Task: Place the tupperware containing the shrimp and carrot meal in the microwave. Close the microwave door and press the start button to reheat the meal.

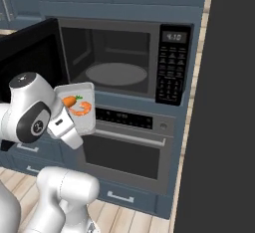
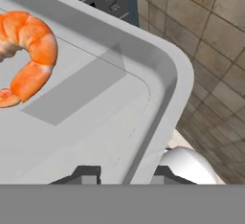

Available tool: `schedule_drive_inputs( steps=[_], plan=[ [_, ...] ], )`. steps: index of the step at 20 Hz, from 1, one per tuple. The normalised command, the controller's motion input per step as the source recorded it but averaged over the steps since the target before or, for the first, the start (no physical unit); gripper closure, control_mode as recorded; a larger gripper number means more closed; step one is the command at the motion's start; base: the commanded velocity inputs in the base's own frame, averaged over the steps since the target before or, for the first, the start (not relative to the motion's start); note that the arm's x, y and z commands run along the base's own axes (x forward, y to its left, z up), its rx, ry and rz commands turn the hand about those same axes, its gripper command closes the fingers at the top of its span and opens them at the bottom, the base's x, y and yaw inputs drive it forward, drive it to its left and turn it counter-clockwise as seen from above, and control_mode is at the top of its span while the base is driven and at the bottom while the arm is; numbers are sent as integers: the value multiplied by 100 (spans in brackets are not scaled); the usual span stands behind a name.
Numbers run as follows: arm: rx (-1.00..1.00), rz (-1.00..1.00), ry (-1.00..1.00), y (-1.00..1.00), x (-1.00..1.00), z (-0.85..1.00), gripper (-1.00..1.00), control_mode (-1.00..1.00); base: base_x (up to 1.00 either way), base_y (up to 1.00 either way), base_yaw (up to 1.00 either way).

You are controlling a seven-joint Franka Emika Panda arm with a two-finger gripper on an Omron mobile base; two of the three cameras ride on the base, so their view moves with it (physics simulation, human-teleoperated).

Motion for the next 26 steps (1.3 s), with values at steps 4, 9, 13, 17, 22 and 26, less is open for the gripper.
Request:
schedule_drive_inputs(
  steps=[4, 9, 13, 17, 22, 26],
  plan=[
    [0, 0, 0, 0, 0, 0, 100, 100, 29, -7, 0],
    [0, 0, 0, 0, 12, 0, 100, -100, 6, 0, 0],
    [0, 0, 0, 0, 0, 0, 100, -100, 0, 0, 0],
    [0, 0, 0, 0, 0, 0, 100, -100, 0, 0, 0],
    [0, 0, 0, 0, 2, 0, 100, -100, 0, 0, 0],
    [0, 0, 0, 0, 20, -1, 100, -100, 0, 0, 0]
  ],
)
